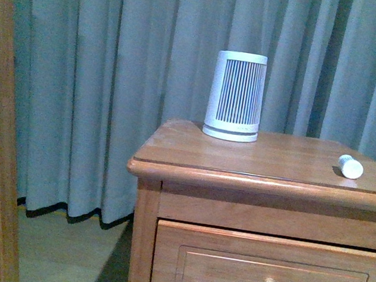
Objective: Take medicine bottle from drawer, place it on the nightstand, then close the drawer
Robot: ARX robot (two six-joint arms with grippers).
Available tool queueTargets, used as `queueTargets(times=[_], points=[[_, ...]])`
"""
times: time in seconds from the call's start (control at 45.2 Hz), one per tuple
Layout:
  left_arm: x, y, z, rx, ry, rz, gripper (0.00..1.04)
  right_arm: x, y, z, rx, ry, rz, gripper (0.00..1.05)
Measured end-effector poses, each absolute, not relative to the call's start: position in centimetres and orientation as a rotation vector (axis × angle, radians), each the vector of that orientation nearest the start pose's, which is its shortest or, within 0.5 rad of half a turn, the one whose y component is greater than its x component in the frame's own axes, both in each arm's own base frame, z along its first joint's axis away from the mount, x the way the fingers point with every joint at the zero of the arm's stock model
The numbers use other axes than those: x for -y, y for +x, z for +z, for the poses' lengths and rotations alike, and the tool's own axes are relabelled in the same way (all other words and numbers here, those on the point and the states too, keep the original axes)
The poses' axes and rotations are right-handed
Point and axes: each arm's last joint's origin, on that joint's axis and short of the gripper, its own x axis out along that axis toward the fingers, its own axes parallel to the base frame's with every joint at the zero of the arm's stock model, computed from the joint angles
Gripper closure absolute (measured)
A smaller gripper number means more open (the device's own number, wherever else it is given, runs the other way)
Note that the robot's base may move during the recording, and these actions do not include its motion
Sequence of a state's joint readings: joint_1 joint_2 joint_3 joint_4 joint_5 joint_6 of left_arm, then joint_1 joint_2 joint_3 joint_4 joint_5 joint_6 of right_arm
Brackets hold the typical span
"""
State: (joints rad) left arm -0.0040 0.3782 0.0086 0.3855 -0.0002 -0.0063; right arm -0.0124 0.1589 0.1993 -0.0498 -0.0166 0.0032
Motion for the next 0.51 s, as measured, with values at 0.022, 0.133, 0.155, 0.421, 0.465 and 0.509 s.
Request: queueTargets(times=[0.022, 0.133, 0.155, 0.421, 0.465, 0.509], points=[[0.0, 12.1, 17.0, 0.016, -0.007, -0.003, 0.07, 0.0, 9.8, 21.2, -0.008, 0.004, 0.003, 1.02], [0.0, 12.1, 17.0, 0.016, -0.006, -0.004, 0.07, 0.0, 9.8, 20.0, -0.009, 0.004, 0.0, 1.02], [0.0, 12.1, 17.0, 0.016, -0.006, -0.004, 0.07, 0.0, 9.8, 19.8, -0.009, 0.004, 0.0, 1.02], [0.0, 12.1, 17.0, 0.016, -0.007, -0.003, 0.07, 0.0, 9.8, 18.4, -0.008, 0.004, 0.0, 1.02], [0.0, 12.1, 17.0, 0.016, -0.007, -0.003, 0.07, 0.0, 9.8, 18.3, -0.007, 0.004, 0.0, 1.02], [0.0, 12.1, 17.0, 0.016, -0.007, -0.003, 0.07, 0.0, 9.8, 18.1, -0.007, 0.004, 0.0, 1.02]])
